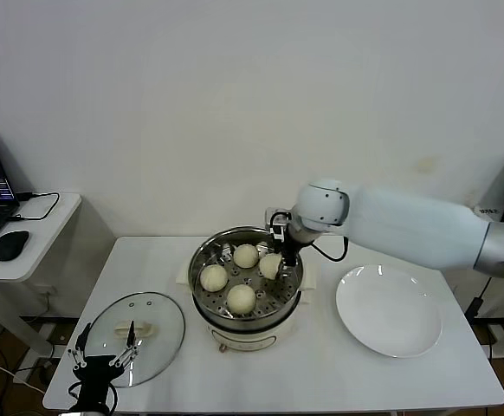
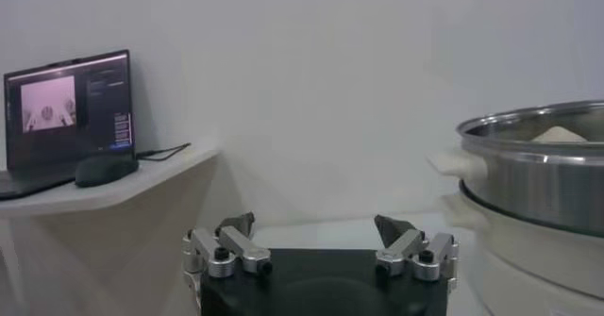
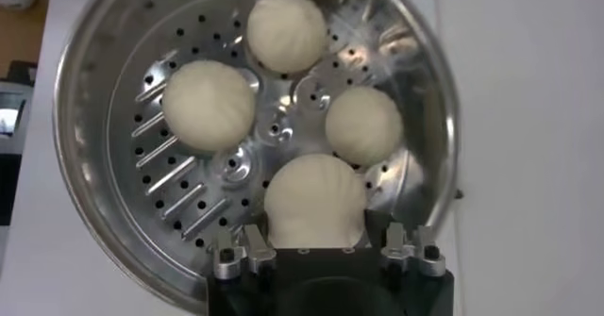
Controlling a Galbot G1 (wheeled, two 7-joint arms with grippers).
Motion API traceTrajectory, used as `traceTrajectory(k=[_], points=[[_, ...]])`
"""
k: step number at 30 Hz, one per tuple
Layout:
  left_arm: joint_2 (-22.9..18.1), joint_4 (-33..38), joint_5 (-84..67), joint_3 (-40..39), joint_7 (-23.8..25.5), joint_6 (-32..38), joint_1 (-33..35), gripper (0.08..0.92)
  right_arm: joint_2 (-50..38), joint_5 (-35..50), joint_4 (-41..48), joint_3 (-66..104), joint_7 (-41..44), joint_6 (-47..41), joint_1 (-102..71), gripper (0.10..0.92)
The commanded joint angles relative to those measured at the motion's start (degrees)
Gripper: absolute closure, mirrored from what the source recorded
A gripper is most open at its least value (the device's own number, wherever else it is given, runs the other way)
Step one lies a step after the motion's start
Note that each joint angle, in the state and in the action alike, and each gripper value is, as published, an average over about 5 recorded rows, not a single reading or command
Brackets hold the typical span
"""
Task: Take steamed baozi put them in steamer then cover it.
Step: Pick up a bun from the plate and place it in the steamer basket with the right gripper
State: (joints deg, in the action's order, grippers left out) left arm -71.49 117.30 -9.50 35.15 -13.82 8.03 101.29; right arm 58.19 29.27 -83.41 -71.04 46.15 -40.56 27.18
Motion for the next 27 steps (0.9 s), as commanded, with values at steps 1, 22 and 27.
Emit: traceTrajectory(k=[1,22,27], points=[[0.06,0.07,0.03,0.01,-0.22,0.29,0.10,0.177,2.77,-2.85,1.60,-0.75,-0.32,-0.97,-2.13,0.397],[0.18,0.19,-0.50,0.91,-0.35,0.69,0.23,0.177,-6.76,-2.94,-7.33,3.45,1.79,-0.63,3.94,0.214],[0.17,0.24,-0.55,0.90,-0.32,0.73,0.27,0.177,-17.73,3.45,-16.49,8.75,-11.10,-0.21,0.59,0.203]])
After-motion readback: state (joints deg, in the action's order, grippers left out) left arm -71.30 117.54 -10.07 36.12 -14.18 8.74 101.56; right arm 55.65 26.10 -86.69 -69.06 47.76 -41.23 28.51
